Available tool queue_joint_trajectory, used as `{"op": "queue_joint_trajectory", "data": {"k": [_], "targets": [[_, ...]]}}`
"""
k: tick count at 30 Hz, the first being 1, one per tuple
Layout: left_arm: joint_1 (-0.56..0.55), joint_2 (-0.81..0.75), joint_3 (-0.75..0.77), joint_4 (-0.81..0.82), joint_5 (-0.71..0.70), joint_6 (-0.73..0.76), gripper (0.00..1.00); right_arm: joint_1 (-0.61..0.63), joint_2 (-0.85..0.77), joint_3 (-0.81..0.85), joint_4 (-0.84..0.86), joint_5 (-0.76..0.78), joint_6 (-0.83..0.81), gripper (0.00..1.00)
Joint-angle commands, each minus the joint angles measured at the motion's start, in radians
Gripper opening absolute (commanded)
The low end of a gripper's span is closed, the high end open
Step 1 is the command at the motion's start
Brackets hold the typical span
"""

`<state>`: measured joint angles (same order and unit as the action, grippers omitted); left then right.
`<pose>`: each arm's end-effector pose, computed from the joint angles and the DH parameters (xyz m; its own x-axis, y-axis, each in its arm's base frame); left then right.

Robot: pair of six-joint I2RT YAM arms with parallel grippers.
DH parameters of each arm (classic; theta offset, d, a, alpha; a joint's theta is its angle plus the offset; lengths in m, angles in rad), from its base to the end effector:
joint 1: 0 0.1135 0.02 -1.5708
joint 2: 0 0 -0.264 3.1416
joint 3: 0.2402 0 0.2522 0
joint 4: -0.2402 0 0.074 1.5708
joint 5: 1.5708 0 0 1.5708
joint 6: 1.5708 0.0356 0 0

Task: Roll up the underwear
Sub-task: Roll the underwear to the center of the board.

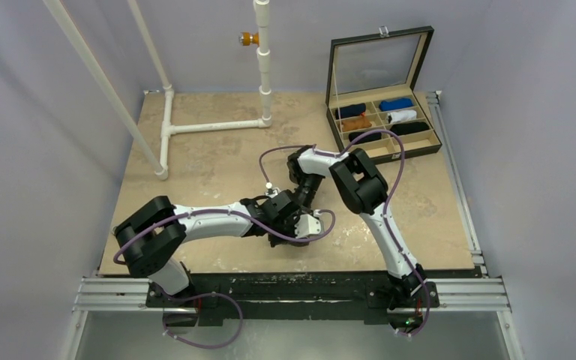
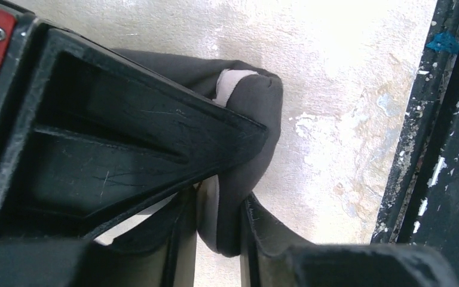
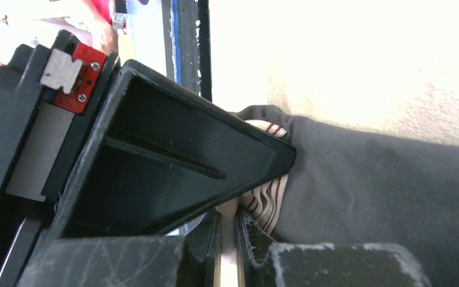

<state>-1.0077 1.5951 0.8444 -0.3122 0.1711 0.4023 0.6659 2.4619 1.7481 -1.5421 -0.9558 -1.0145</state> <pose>0.1548 -0.2565 0.1589 -0.0856 0.8584 -0.5058 0.9900 0.1303 0.0535 0.2887 0.2638 0.0912 -0.3640 -0.9090 -0.2030 -0.4907 0.0019 0.8713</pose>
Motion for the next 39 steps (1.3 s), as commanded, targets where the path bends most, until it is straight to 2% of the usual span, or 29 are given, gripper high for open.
{"op": "queue_joint_trajectory", "data": {"k": [1, 2, 3, 6, 8, 12, 20, 24, 32, 39], "targets": [[-0.011, 0.023, 0.01, 0.047, 0.096, -0.01, 0.11, -0.007, -0.002, -0.02, 0.17, 0.071, -0.049, 0.07], [-0.01, 0.022, 0.005, 0.042, 0.101, -0.002, 0.03, -0.016, -0.015, -0.026, 0.172, 0.066, -0.049, 0.09], [-0.01, 0.018, 0.004, 0.038, 0.104, 0.002, 0.0, -0.027, -0.027, -0.03, 0.171, 0.059, -0.049, 0.12], [-0.009, 0.009, 0.004, 0.024, 0.12, 0.013, 0.0, -0.071, -0.081, -0.048, 0.167, 0.04, -0.045, 0.25], [-0.009, 0.01, 0.007, 0.018, 0.129, 0.022, 0.0, -0.091, -0.126, -0.067, 0.168, 0.032, -0.047, 0.39], [-0.009, 0.017, 0.001, 0.03, 0.137, 0.029, 0.0, -0.123, -0.222, -0.118, 0.173, 0.017, -0.047, 0.48], [0.003, 0.028, -0.001, 0.036, 0.165, 0.027, 0.0, -0.225, -0.374, -0.211, 0.182, 0.008, -0.052, 0.5], [0.083, 0.05, 0.044, -0.005, 0.253, 0.001, 0.0, -0.299, -0.475, -0.285, 0.238, 0.021, -0.022, 0.48], [0.197, 0.195, 0.209, -0.163, 0.424, -0.019, 0.0, -0.422, -0.707, -0.442, 0.489, 0.077, 0.176, 0.47], [0.311, 0.378, 0.417, -0.39, 0.635, 0.008, 0.0, -0.447, -0.966, -0.618, 0.777, 0.19, 0.374, 0.47]]}}
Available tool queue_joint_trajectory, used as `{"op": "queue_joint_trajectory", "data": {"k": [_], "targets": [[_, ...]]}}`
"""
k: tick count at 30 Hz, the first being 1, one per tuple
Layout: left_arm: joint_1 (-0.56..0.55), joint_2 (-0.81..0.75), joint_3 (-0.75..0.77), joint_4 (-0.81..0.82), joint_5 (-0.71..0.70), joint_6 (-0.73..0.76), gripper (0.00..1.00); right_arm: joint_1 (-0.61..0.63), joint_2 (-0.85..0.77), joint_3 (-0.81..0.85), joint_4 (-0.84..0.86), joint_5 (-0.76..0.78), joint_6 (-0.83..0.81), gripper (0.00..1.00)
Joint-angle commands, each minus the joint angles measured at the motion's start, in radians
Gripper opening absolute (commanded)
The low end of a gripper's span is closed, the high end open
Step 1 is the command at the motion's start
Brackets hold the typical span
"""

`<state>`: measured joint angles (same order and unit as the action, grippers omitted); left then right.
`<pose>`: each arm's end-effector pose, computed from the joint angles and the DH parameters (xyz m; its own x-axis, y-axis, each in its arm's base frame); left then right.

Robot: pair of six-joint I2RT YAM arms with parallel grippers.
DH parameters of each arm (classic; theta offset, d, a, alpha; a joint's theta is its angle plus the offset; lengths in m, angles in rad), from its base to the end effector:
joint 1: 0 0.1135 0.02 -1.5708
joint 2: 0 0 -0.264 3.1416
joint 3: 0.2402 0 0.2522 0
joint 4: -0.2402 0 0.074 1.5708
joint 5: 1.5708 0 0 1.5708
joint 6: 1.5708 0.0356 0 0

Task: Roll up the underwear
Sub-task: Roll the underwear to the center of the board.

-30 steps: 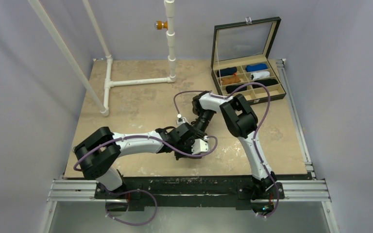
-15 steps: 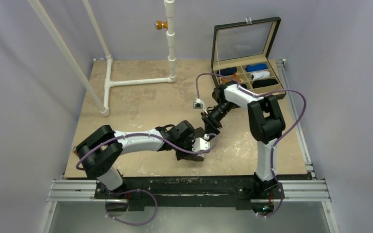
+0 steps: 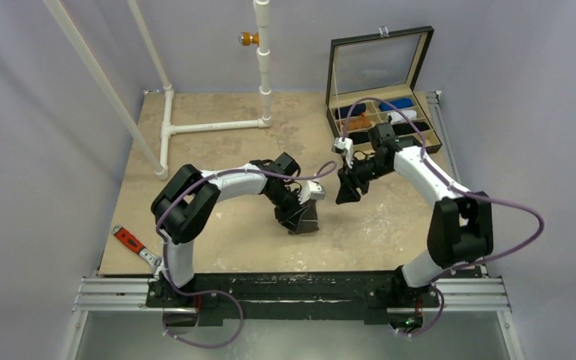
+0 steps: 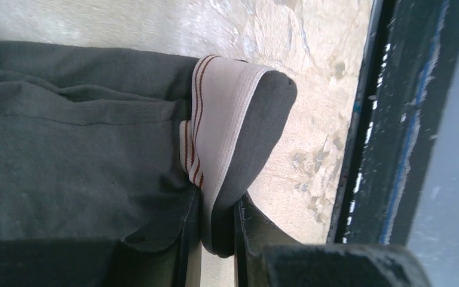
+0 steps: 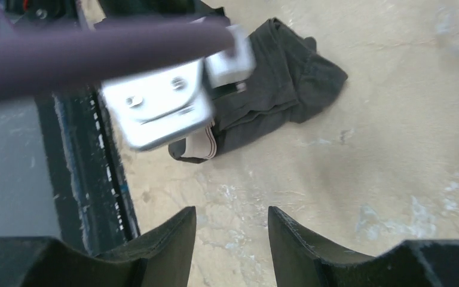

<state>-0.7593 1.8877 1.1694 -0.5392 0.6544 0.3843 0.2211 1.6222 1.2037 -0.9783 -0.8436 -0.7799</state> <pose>0.2445 -0.2620 0.1511 -0.3839 0.7745 -0.5028 0.8912 0.1682 -0.4213 0.2856 0.0914 0.2362 -0.4920 -0.5897 -0.6405 -0.8691 0.2891 0.4014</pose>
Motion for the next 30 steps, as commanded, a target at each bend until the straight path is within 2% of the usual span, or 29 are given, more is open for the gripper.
{"op": "queue_joint_trajectory", "data": {"k": [1, 7, 14, 23, 30], "targets": [[0.077, 0.106, 0.116, -0.19, 0.179, 0.028, 0.0, -0.002, -0.162, -0.1, 0.243, 0.104, 0.149, 0.47], [0.137, 0.226, 0.249, -0.317, 0.312, 0.024, 0.0, 0.058, -0.31, -0.224, 0.364, 0.202, 0.148, 0.49], [0.174, 0.377, 0.365, -0.447, 0.452, 0.031, 0.0, 0.313, -0.382, -0.304, 0.525, 0.469, 0.151, 0.55], [0.206, 0.45, 0.396, -0.502, 0.543, 0.011, 0.0, 0.567, -0.348, -0.401, 0.651, 0.729, 0.038, 0.62], [0.218, 0.483, 0.411, -0.538, 0.568, 0.005, 0.0, 0.693, -0.286, -0.462, 0.752, 0.836, -0.021, 0.63]]}}
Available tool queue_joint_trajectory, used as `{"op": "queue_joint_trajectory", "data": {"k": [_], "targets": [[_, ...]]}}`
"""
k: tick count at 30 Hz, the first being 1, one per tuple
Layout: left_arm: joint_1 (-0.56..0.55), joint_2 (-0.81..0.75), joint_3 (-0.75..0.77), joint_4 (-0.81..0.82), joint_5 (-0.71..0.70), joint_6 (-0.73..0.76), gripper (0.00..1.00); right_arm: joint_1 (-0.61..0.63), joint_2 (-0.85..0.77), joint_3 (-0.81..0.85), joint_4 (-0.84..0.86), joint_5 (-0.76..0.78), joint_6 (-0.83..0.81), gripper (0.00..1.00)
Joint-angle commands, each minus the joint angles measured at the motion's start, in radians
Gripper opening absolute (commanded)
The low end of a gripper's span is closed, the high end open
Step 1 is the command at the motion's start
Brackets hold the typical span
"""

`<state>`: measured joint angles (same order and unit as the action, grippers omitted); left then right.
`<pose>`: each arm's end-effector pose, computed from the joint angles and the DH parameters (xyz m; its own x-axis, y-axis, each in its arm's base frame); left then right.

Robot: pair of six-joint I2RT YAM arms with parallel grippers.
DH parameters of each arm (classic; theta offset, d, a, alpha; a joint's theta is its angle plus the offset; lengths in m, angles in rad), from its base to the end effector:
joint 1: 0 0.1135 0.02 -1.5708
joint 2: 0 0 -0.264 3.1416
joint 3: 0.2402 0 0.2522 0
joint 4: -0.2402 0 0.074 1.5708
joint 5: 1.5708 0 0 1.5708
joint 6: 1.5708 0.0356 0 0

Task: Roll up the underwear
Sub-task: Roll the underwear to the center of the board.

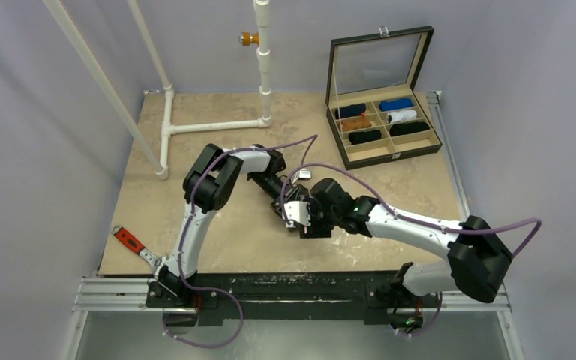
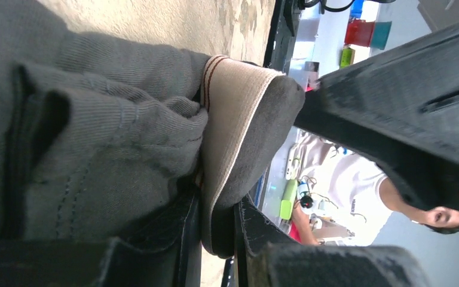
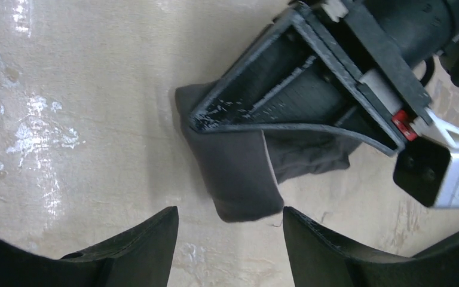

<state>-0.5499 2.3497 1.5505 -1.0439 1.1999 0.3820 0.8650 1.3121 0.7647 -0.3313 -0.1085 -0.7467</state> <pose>0.3202 -0.2352 0.0839 -0.7710 0.6311 -0.0851 0.2836 0.2206 -0.9332 0.1674 0.2024 0.2082 0.1778 -0.8323 -0.5250 -0.9274 0.0367 -0.3723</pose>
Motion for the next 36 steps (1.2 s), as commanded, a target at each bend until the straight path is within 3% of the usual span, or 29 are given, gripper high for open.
{"op": "queue_joint_trajectory", "data": {"k": [1, 12, 15, 21, 25, 30, 32, 36], "targets": [[0.009, 0.024, 0.033, -0.039, 0.023, 0.008, 0.0, 0.061, 0.035, -0.027, 0.115, 0.107, -0.061, 0.63], [0.01, 0.056, 0.06, -0.084, 0.034, 0.029, 0.0, 0.127, 0.165, -0.035, 0.203, 0.163, -0.094, 0.58], [0.01, 0.06, 0.067, -0.096, 0.036, 0.036, 0.0, 0.133, 0.203, -0.025, 0.204, 0.156, -0.094, 0.49], [0.01, 0.055, 0.073, -0.117, 0.035, 0.045, 0.0, 0.137, 0.242, 0.004, 0.132, 0.113, -0.073, 0.19], [0.01, 0.032, 0.071, -0.114, -0.006, 0.023, 0.13, 0.138, 0.271, 0.045, 0.019, 0.042, -0.04, 0.0], [0.015, -0.036, 0.059, -0.101, -0.104, -0.015, 0.29, 0.138, 0.316, 0.109, -0.135, -0.034, 0.002, 0.0], [0.018, -0.067, 0.063, -0.104, -0.149, -0.016, 0.48, 0.138, 0.331, 0.13, -0.174, -0.062, 0.02, 0.0], [0.028, -0.121, 0.059, -0.106, -0.245, -0.015, 0.55, 0.138, 0.353, 0.153, -0.218, -0.105, 0.053, 0.0]]}}
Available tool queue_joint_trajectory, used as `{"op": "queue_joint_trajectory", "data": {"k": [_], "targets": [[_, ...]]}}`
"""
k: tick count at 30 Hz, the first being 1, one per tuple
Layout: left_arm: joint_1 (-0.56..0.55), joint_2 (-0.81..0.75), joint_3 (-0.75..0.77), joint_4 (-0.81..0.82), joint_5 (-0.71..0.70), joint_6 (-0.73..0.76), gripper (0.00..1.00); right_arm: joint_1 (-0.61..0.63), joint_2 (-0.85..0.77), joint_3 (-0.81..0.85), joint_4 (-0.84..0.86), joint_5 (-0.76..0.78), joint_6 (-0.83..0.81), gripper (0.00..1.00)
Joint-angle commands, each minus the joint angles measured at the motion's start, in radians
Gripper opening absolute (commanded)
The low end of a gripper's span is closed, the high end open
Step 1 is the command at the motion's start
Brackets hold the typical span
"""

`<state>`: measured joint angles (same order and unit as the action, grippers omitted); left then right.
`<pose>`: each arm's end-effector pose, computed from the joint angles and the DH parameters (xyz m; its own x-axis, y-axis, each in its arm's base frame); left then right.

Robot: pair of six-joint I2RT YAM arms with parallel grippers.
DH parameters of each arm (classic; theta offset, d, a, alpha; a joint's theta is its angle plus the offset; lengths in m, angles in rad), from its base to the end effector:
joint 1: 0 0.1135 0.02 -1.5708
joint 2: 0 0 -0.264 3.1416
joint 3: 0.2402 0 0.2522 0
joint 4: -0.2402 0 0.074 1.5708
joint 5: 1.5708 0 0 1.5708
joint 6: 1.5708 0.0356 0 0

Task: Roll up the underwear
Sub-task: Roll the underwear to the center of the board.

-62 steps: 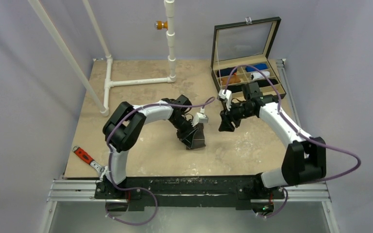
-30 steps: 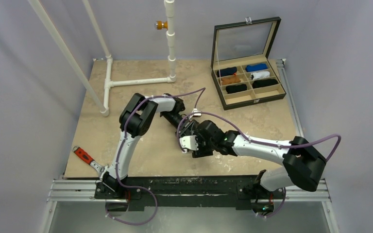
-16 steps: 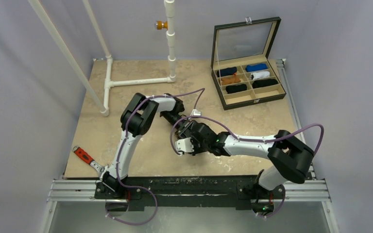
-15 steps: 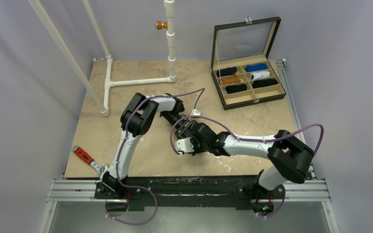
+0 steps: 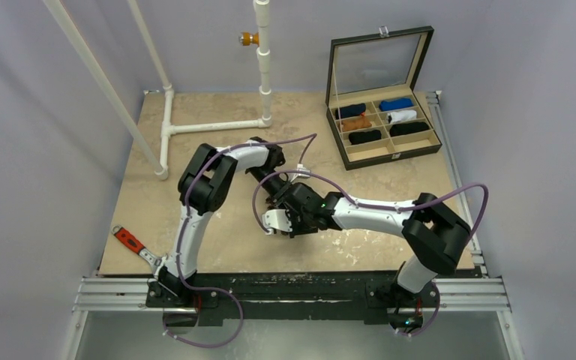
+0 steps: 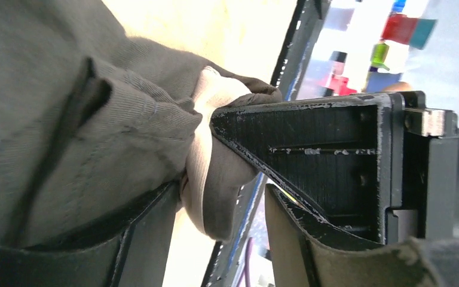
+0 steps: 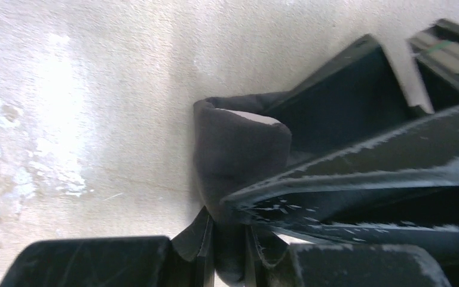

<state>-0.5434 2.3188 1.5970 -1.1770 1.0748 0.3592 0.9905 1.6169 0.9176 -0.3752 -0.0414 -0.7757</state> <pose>0.3209 -0.2304 0.1041 -0.7574 0.6529 0.0089 0.2882 0.3464 -0.8927 0.1690 0.2604 0.1691 0.2484 -0.8971 -0.3654 -0.9419 -0.1356 -0.3074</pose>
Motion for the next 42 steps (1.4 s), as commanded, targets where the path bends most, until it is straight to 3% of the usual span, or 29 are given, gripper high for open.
{"op": "queue_joint_trajectory", "data": {"k": [1, 11, 19, 29, 37, 42], "targets": [[0.025, -0.104, 0.011, 0.027, -0.14, 0.007, 0.56, 0.013, 0.053, 0.0, -0.18, -0.179, 0.089, 0.0], [0.078, -0.241, -0.032, 0.027, -0.323, 0.018, 0.59, 0.012, 0.107, 0.039, -0.241, -0.259, 0.115, 0.0], [0.222, -0.487, -0.207, 0.137, -0.538, -0.057, 0.6, -0.005, 0.226, 0.175, -0.384, -0.333, 0.069, 0.0], [0.401, -0.805, -0.417, 0.211, -0.715, -0.064, 0.6, -0.033, 0.533, 0.507, -0.717, -0.441, -0.092, 0.0], [0.419, -1.048, -0.562, 0.254, -0.822, -0.028, 0.6, -0.08, 0.776, 0.754, -0.885, -0.551, -0.181, 0.0], [0.419, -1.178, -0.617, 0.293, -0.864, -0.023, 0.59, -0.153, 0.874, 0.817, -0.91, -0.612, -0.16, 0.0]]}}
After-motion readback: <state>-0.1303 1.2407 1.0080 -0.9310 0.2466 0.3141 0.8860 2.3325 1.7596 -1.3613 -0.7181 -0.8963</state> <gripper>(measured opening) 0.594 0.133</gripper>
